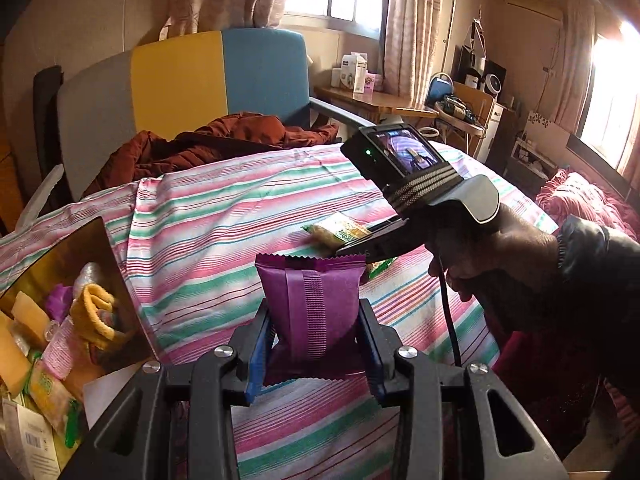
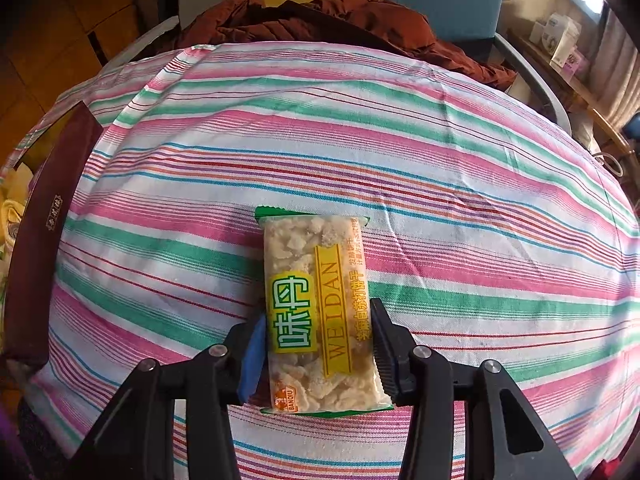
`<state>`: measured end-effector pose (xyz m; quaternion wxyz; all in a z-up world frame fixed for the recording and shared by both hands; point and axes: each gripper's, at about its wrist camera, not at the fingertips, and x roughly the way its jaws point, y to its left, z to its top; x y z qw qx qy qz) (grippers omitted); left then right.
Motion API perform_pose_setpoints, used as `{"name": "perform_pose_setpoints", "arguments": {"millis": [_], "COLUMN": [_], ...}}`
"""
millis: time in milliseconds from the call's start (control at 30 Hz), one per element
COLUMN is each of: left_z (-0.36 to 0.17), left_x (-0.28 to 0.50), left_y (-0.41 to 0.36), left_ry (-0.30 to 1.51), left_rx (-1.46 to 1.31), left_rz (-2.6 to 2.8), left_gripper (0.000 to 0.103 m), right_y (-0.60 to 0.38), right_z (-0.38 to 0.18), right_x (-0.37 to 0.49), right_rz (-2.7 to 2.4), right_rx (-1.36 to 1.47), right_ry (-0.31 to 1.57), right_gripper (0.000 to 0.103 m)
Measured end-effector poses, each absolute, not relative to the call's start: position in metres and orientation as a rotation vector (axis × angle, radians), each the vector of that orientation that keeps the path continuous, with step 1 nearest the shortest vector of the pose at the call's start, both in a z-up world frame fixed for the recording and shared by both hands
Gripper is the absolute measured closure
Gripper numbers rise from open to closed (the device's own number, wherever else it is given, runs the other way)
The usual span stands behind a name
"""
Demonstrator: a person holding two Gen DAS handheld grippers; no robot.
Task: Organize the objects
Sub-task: 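Carry purple packet and WEIDAN packet over the gold tray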
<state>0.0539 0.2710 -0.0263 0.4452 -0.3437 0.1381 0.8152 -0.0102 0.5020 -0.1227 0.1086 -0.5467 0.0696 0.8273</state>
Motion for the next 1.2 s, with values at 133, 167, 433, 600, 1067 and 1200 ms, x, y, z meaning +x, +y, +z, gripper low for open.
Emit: {"name": "perform_pose_setpoints", "arguments": {"millis": [133,167,433,600,1067,1200], "left_z": [-0.017,-0.015,0.01,0.011,-0.02,-0.027], "left_x": [0.05,0.049,0.019,-0.009,-0.026,-0.024], "left_y": [0.257,0.253,0.177,0.102,0.036,0.047], "left_ry": [0.304,0.292,0.152,0.056,-0.092,-0.091], "left_rx": [-0.847,-0.845,-0.871,-0.93,-1.066,-1.083], "left_rz": [2.038,2.044,2.19,2.372,2.474,2.425], "left_gripper": [0.063,0.063,0.063,0.063,0.063,0.063], "right_y": [0.503,0.503,0.499,0.502,0.433,0.39], "right_z": [-0.122,-0.122,-0.119,-0.115,-0.072,-0.053], "right_x": [-0.01,-0.01,-0.011,-0.007,-0.002,-0.003], "right_rz": [2.436,2.436,2.427,2.428,2.65,2.769], "right_rx": [-1.606,-1.606,-1.585,-1.587,-1.525,-1.504], "right_ry": [0.217,0.218,0.193,0.279,0.413,0.446], "right_gripper": [0.056,0.056,0.058,0.058,0.058,0.058]}}
